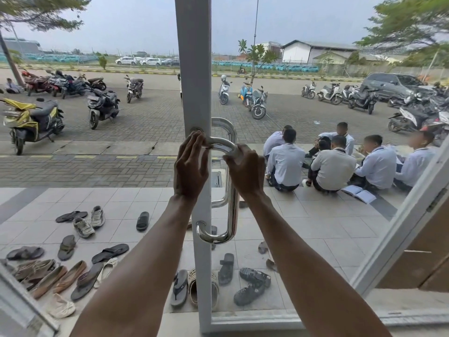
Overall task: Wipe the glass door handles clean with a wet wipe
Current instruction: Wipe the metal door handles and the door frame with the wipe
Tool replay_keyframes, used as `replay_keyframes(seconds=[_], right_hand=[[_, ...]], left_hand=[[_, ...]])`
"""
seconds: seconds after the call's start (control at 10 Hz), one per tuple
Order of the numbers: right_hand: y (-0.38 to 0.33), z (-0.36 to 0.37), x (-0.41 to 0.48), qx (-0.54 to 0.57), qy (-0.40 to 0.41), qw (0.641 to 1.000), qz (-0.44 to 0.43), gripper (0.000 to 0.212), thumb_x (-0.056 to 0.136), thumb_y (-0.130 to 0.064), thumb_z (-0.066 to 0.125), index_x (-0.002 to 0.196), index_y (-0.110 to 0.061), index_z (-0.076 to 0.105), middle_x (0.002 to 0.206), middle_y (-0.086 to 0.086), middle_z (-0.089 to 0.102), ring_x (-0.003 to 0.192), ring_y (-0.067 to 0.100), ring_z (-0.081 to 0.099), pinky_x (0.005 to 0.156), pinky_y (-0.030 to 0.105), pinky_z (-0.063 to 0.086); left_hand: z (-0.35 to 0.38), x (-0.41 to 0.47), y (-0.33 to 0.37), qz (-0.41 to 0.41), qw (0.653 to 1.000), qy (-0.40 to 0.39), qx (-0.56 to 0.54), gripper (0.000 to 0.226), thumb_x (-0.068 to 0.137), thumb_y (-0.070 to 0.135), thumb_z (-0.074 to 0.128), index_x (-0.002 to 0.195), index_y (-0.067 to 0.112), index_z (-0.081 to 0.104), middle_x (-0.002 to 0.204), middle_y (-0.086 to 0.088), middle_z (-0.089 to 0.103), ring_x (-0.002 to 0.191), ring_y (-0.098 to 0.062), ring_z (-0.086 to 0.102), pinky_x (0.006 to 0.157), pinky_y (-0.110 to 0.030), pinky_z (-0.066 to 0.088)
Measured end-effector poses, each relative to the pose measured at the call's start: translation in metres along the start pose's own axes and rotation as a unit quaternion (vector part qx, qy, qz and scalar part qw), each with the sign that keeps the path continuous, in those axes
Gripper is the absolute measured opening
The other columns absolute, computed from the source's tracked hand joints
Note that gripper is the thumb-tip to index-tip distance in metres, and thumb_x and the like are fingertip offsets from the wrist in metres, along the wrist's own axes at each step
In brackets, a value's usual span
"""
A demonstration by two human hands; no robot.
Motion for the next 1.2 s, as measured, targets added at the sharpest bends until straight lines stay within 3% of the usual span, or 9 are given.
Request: replay_keyframes(seconds=[0.1, 0.4, 0.9, 1.0, 1.1, 1.2], right_hand=[[0.018, 0.007, -0.02, 0.018, 0.005, 1.0, 0.024, 0.025, 0.083, -0.032, 0.07, 0.079, -0.008, 0.064, 0.071, 0.011, 0.068, 0.063, 0.028, 0.061, 0.056, 0.026, 0.036], [0.1, 0.06, -0.113, 0.0, -0.064, 0.986, 0.154, 0.032, 0.083, -0.038, 0.071, 0.089, -0.007, 0.065, 0.083, 0.015, 0.07, 0.08, 0.035, 0.066, 0.068, 0.037, 0.052], [0.153, 0.101, -0.191, -0.009, -0.109, 0.941, 0.319, 0.025, 0.08, -0.032, 0.074, 0.087, -0.008, 0.068, 0.087, 0.013, 0.073, 0.086, 0.035, 0.068, 0.072, 0.038, 0.053], [0.155, 0.106, -0.201, 0.018, -0.083, 0.923, 0.376, 0.023, 0.08, -0.03, 0.075, 0.086, -0.009, 0.069, 0.086, 0.012, 0.074, 0.086, 0.034, 0.069, 0.075, 0.041, 0.054], [0.156, 0.11, -0.213, 0.062, -0.045, 0.888, 0.454, 0.022, 0.079, -0.027, 0.076, 0.086, -0.007, 0.071, 0.087, 0.014, 0.074, 0.086, 0.033, 0.069, 0.073, 0.034, 0.053], [0.157, 0.119, -0.228, 0.111, -0.011, 0.832, 0.544, 0.026, 0.078, -0.026, 0.078, 0.09, -0.003, 0.073, 0.09, 0.014, 0.074, 0.085, 0.028, 0.069, 0.065, 0.022, 0.042]], left_hand=[[0.001, -0.001, -0.002, 0.005, 1.0, 0.001, 0.001, 0.034, 0.094, 0.007, 0.059, 0.125, -0.007, 0.06, 0.129, -0.019, 0.062, 0.126, -0.032, 0.055, 0.111, -0.031, 0.04], [0.008, -0.007, -0.005, 0.028, 0.999, 0.039, -0.006, 0.036, 0.094, 0.006, 0.06, 0.126, -0.009, 0.059, 0.13, -0.022, 0.06, 0.126, -0.033, 0.054, 0.112, -0.031, 0.038], [0.016, -0.009, -0.018, 0.08, 0.996, 0.049, -0.008, 0.037, 0.094, 0.006, 0.06, 0.127, -0.01, 0.057, 0.132, -0.022, 0.058, 0.129, -0.033, 0.051, 0.112, -0.034, 0.038], [0.019, -0.009, -0.018, 0.079, 0.996, 0.043, -0.019, 0.038, 0.094, 0.005, 0.059, 0.127, -0.012, 0.055, 0.133, -0.024, 0.056, 0.131, -0.034, 0.049, 0.112, -0.038, 0.039], [0.022, -0.012, -0.019, 0.078, 0.996, 0.03, -0.034, 0.041, 0.093, 0.003, 0.057, 0.129, -0.014, 0.052, 0.137, -0.026, 0.052, 0.133, -0.036, 0.045, 0.113, -0.042, 0.037], [0.027, -0.014, -0.021, 0.077, 0.995, 0.016, -0.053, 0.046, 0.09, -0.004, 0.056, 0.132, -0.017, 0.046, 0.142, -0.027, 0.046, 0.137, -0.037, 0.04, 0.115, -0.042, 0.034]])
Point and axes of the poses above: each hand's wrist, its own x-axis towards the middle knuckle, its own z-axis out of the palm, y = z × x, the point moved 8 cm from there along x, towards the middle knuckle
